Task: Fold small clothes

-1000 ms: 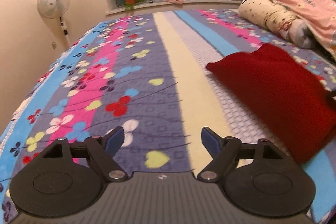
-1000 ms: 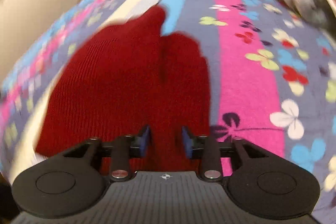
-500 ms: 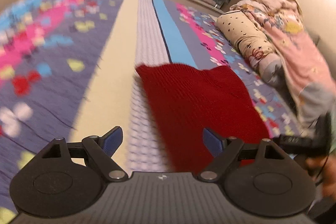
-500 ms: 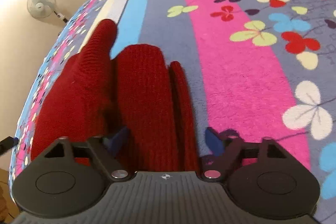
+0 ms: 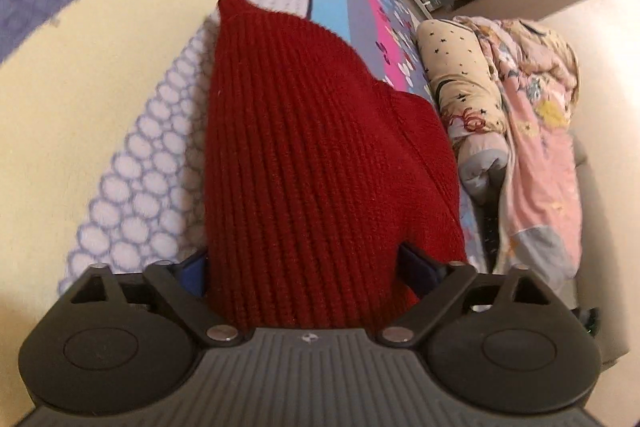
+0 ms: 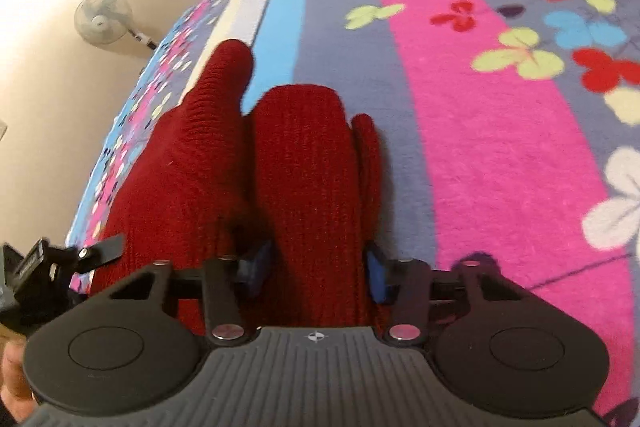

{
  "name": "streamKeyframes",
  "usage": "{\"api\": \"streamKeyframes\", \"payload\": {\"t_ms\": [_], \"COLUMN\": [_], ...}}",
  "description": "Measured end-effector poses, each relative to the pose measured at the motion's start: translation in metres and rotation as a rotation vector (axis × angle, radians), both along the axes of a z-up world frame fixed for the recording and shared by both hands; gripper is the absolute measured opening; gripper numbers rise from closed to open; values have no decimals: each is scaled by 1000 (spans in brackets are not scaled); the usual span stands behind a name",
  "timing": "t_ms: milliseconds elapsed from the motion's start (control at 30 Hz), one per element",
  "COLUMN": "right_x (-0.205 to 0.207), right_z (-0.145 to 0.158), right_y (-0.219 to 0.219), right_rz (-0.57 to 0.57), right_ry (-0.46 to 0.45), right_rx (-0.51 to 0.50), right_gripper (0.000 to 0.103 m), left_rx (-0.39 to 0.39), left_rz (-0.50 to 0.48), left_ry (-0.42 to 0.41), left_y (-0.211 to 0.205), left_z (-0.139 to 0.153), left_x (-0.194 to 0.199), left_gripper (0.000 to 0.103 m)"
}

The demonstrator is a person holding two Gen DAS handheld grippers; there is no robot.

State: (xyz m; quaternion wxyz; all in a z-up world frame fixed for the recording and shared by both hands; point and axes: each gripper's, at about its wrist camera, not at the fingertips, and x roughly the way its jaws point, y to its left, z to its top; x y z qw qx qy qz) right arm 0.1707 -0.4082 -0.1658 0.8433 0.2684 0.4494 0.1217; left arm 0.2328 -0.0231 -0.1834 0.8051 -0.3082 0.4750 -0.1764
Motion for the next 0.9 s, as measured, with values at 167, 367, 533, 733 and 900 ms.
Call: {"api": "streamKeyframes", "payload": {"t_ms": [167, 367, 533, 733, 900], "right_x": [-2, -3, 1, 6, -7], "right_z": [8, 29, 46, 45, 66], "right_y": [8, 60, 114, 150, 141], "right_rz": [4, 85, 141, 159, 188], "right_ry": [-63, -198, -299, -270, -330], "right_rx": [-6, 32, 83, -73, -65], "right_gripper": [31, 25, 25, 38, 43], "left_rx": [107, 271, 342, 530, 515], "left_rz": [-49, -53, 0, 147, 70], "left_ry": [-108, -274, -297, -259, -341], "left_y": [1, 28, 86, 141, 162], "left_z": [39, 105, 139, 143, 150], "left_x": [-8, -30, -39, -47, -95], "left_gripper": [67, 66, 69, 78, 80]}}
